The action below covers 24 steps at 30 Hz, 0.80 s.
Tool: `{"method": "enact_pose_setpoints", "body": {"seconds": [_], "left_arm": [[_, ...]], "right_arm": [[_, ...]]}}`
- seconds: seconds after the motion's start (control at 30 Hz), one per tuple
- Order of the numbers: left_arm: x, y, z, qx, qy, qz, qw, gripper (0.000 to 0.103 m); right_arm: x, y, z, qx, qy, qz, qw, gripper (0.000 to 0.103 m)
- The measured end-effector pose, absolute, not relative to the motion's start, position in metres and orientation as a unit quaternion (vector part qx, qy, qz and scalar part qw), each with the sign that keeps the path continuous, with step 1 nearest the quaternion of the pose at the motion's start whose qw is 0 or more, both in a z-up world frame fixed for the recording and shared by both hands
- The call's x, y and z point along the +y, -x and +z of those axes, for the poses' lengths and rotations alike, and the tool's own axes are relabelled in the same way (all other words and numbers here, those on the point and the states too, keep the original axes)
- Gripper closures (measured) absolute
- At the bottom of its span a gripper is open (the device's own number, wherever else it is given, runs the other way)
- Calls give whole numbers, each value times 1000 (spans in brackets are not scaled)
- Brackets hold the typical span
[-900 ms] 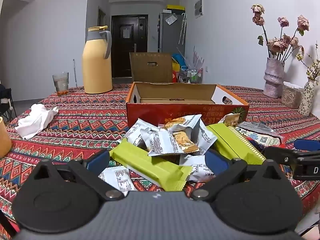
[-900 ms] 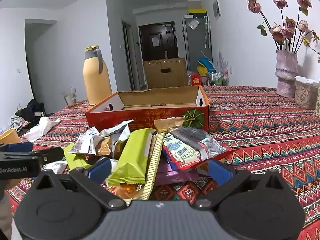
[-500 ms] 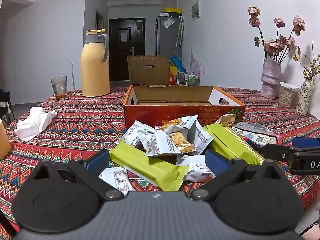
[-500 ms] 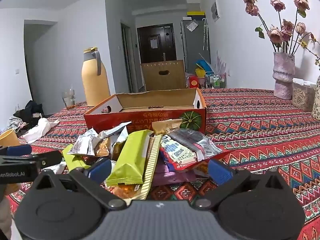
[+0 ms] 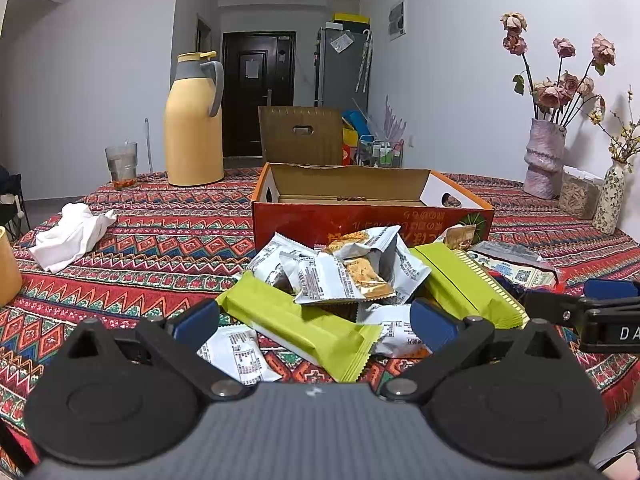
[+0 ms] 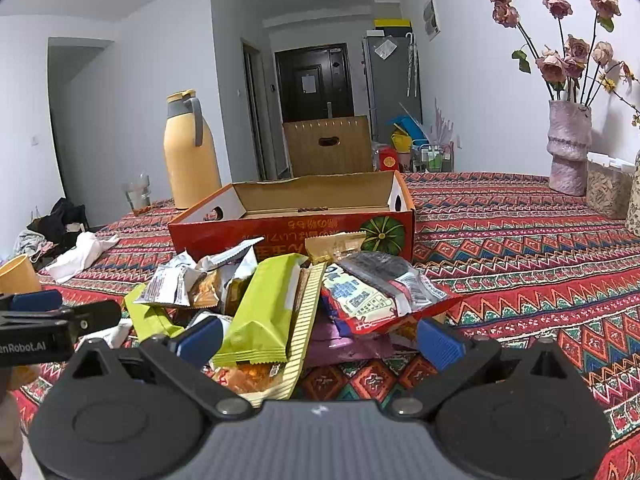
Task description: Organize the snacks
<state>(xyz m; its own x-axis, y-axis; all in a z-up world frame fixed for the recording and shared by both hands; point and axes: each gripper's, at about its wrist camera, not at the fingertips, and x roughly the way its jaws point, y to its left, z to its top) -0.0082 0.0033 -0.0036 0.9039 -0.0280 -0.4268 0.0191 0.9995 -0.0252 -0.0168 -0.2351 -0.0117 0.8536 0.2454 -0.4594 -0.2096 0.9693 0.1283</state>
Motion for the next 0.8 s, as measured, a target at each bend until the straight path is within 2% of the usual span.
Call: {"method": "enact_pose_setpoints", "body": {"seconds": [0.8], "left_arm": [[3,11,-4,216,14,-14,976,0]], "right_arm": [[-233,18,-14,246,-34,119,961,0]]}}
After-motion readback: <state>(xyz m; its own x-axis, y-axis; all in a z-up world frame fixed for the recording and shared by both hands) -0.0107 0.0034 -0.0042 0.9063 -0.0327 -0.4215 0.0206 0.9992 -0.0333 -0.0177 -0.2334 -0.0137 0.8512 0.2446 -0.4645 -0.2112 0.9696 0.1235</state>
